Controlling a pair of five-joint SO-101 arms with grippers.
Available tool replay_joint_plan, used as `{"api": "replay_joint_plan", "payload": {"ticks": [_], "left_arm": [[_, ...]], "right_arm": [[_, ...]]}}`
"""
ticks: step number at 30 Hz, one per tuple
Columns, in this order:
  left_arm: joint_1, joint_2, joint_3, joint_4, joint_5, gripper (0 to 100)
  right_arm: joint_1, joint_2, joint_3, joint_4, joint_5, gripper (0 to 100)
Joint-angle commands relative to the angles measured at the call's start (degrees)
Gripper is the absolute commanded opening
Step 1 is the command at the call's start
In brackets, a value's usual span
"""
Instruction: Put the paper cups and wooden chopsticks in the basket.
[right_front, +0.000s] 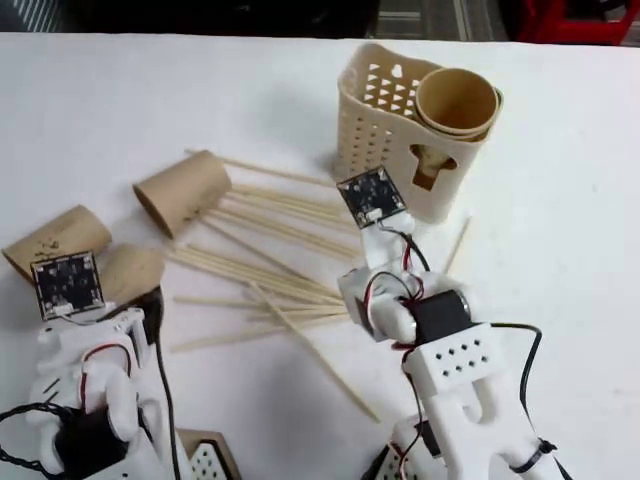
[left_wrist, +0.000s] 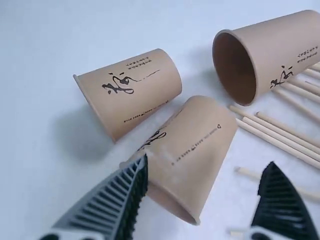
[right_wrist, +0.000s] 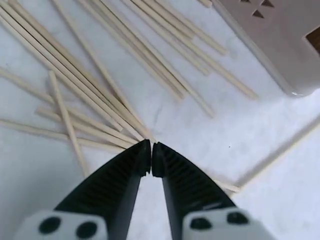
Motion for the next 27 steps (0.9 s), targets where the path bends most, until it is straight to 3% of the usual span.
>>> {"api": "replay_joint_plan", "payload": {"ticks": [1, 5, 14, 23, 27], "left_arm": [[-0.6, 1.1, -5.0, 1.2, 0.6, 35], [-0.3, 7.1, -12.8, 4.6, 0.4, 35], [-0.6, 37.3, -28.0, 12.0, 2.4, 35], [-6.0, 50.2, -28.5, 12.5, 3.2, 35], [-5.8, 52.6, -25.7, 8.2, 3.3, 35]], "right_arm": [[0.0, -1.3, -0.4, -0.8, 0.5, 2.4], [0.0, -1.3, 0.2, -0.9, 0.5, 2.4], [0.0, -1.3, 0.3, -0.9, 0.5, 2.4], [0.0, -1.2, 1.4, -1.7, 0.5, 2.4], [0.0, -1.2, 1.4, -1.7, 0.5, 2.4]]}}
